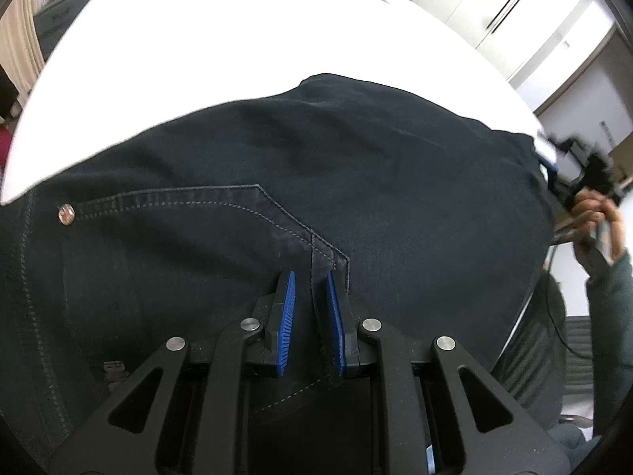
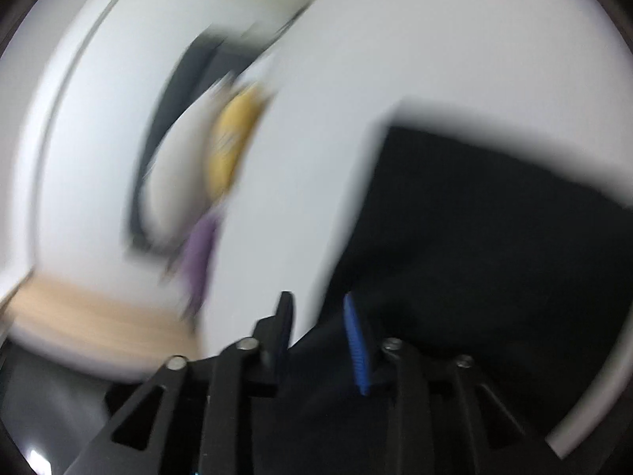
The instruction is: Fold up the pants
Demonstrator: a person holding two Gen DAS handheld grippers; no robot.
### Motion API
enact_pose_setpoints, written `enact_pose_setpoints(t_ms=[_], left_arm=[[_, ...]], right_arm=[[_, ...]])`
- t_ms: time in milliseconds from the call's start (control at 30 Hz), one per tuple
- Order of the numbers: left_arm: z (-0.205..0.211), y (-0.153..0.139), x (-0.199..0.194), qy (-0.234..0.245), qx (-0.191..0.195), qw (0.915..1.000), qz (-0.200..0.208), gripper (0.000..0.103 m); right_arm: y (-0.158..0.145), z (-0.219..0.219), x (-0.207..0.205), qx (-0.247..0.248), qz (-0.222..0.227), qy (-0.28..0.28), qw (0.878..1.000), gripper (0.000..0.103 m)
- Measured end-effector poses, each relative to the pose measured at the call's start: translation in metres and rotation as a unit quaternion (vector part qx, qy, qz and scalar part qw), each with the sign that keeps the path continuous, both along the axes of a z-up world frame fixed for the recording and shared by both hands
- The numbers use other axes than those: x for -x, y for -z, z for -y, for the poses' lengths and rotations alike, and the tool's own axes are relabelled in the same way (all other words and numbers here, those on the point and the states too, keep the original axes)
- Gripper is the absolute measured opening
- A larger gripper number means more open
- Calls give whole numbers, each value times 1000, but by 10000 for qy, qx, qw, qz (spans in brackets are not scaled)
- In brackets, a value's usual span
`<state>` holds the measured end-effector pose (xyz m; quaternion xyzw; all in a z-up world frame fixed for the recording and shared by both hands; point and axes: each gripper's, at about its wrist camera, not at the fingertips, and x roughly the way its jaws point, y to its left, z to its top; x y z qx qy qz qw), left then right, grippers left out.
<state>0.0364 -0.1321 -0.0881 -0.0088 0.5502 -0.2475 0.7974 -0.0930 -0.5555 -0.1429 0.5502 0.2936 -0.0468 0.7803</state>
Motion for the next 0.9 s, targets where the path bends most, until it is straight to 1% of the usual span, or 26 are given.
enact_pose_setpoints(t_ms=[33,67,133,167,200,233,267,300,333,367,400,433,467,500,533,567,600,667,700,733,767,800,833,867,900], left_arm=[[6,-8,1,47,-80,9999,51,16],[12,-14,1,121,-66,9999,88,16],[25,-28,-1,266,19,9994,208,16],[35,-35,-6,343,85,9990,260,16],[45,-38,-12,413,158,9987,265,16],[57,-41,-20,497,246,9981,272,16],[71,-43,-28,620,338,9970,307,16],[86,-44,-35,784,439,9954,331,16],[104,-41,-46,963,533,9935,298,16],[120,-36,-57,1067,570,9924,207,16],[136,-27,-71,1136,553,9920,73,16],[144,-21,-80,1145,480,9923,46,16],[151,-12,-92,1131,275,9931,118,16],[152,-4,-100,1088,194,9938,113,16],[146,3,-109,1004,279,9946,26,16],[135,8,-117,956,484,9942,-46,16],[128,10,-119,947,538,9940,-36,16],[106,9,-120,899,472,9948,126,16],[98,9,-120,854,433,9952,184,16],[84,7,-119,735,353,9962,298,16],[72,5,-120,627,355,9968,353,16],[61,4,-121,441,272,9977,440,16],[53,2,-121,276,178,9981,521,16],[41,1,-122,46,117,9983,562,16],[35,-1,-122,-21,230,9984,512,16]], right_arm=[[-1,-19,-14,3,65,-397,9992,40],[1,-41,-32,61,113,-881,9960,40],[9,-65,-54,65,82,-1433,9896,40],[18,-73,-64,113,-117,-1566,9875,40],[29,-74,-70,175,-419,-1514,9874,40],[40,-68,-70,129,-615,-1349,9889,25],[49,-59,-67,-27,-679,-1185,9906,2],[58,-52,-63,-186,-781,-980,9919,0],[63,-39,-55,-343,-748,-774,9936,0],[60,-29,-43,-351,-691,-716,9944,0],[55,-23,-35,-161,-740,-680,9948,0],[52,-18,-31,16,-781,-656,9948,0],[49,-10,-26,99,-802,-617,9948,0],[48,0,-20,121,-823,-512,9952,0],[46,9,-13,143,-825,-399,9957,0],[45,24,-8,191,-825,-258,9961,0],[40,33,6,260,-816,-108,9963,0],[41,59,19,348,-828,189,9958,0],[36,71,23,436,-864,361,9947,0],[29,75,23,514,-924,469,9933,0],[21,79,29,609,-1019,539,9915,0],[13,75,41,677,-1052,509,9908,3],[5,66,42,736,-1004,402,9914,10],[-4,52,44,741,-817,178,9937,10],[-11,33,45,633,-539,-160,9964,11]])
